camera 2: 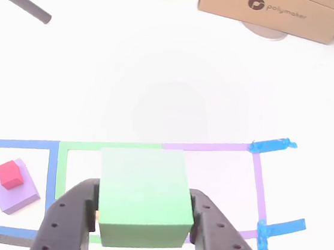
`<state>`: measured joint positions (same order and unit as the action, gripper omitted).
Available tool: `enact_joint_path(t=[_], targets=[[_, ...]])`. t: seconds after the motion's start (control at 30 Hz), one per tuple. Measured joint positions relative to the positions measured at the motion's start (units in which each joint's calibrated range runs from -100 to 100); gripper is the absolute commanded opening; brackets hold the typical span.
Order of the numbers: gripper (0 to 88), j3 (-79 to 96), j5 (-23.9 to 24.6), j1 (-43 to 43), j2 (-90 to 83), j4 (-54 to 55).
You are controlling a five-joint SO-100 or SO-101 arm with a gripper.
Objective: Tower of hanoi
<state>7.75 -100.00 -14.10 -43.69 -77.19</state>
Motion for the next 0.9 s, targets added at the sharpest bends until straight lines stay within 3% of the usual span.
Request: enact_joint_path(t=[0.17, 0.37, 0.57, 0.9], targets=[[3.1, -6.99, 0.0, -1.05, 0.93, -6.85], [3.1, 1.06, 0.0, -5.85, 0.68, -2.34], [2.8, 24.17, 0.0, -11.7, -3.04, 16.12], [2.9, 61.09, 0.0, -17.09, 2.28, 59.98]])
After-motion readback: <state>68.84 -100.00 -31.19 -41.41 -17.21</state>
